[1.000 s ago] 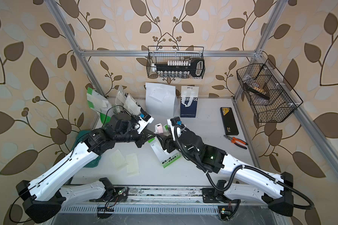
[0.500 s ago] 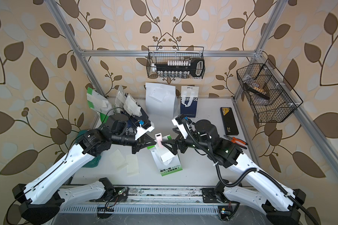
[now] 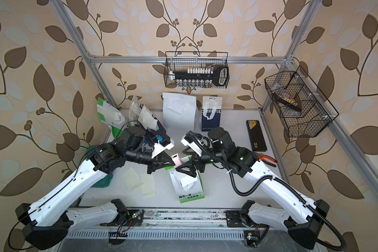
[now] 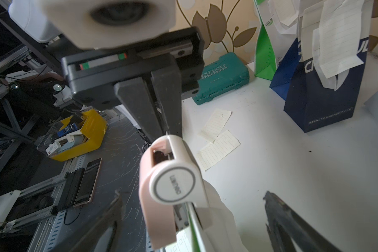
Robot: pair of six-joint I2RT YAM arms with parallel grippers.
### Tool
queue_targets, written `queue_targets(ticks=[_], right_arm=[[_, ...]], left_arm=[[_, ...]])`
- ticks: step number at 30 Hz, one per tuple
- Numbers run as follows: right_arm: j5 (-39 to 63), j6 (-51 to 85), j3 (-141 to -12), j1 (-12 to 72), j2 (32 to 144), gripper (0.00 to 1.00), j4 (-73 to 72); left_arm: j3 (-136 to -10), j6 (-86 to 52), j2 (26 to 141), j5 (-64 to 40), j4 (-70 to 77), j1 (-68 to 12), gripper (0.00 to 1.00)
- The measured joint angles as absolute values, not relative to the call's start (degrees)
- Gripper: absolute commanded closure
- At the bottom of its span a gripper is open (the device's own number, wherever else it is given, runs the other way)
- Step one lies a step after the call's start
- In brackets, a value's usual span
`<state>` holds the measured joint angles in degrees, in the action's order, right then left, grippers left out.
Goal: Staple the receipts to the bags
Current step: Staple the receipt to the takeout bag.
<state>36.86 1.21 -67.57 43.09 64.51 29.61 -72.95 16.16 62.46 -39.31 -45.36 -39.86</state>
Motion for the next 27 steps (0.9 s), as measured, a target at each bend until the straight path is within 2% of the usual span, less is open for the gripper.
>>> queue_targets(ticks=[4, 5, 7, 8, 11, 17, 18, 19, 20, 22, 27], right_arm=[[38.9, -1.1, -68.4, 43.1, 66.1, 0.15, 30.9], [39.3, -1.5, -68.4, 43.1, 66.5, 0.2, 31.1], [39.7, -2.4, -68.4, 43.1, 67.0, 0.35, 31.6], [39.8, -2.7, -68.4, 43.1, 67.2, 0.49, 31.7], [41.1, -3.1, -68.4, 43.1, 67.3, 1.0, 31.9], [41.6, -2.6, -68.3, 42.5, 66.2, 1.0, 31.1], [41.5, -2.3, -68.3, 42.4, 66.0, 0.82, 30.7], [41.3, -2.1, -68.3, 42.4, 66.0, 0.48, 30.6], [40.8, -1.4, -68.3, 42.4, 65.9, 0.3, 30.5], [39.1, -0.3, -68.3, 42.4, 65.7, 0.11, 29.7], [29.7, 3.3, -66.8, 41.9, 62.1, 0.07, 26.3]], left_arm=[[-73.1, 16.1, 62.5, -40.1, -45.6, -39.8, 1.0], [-73.2, 16.1, 62.5, -40.1, -45.7, -39.8, 1.0], [-73.2, 16.1, 62.5, -40.2, -45.7, -39.8, 1.0], [-73.3, 16.1, 62.5, -40.3, -45.6, -39.8, 1.0], [-73.4, 15.6, 62.5, -40.0, -44.9, -39.7, 1.0], [-74.4, 14.6, 62.5, -39.9, -44.9, -39.7, 1.0], [-74.5, 14.5, 62.5, -40.0, -44.6, -39.7, 1.0], [-74.5, 14.4, 62.5, -39.9, -44.4, -39.7, 1.0], [-74.5, 14.2, 62.5, -39.9, -44.1, -39.7, 1.0], [-74.5, 13.6, 62.5, -39.2, -43.4, -39.7, 1.0], [-74.1, 12.2, 62.4, -37.5, -42.3, -39.9, 1.0]])
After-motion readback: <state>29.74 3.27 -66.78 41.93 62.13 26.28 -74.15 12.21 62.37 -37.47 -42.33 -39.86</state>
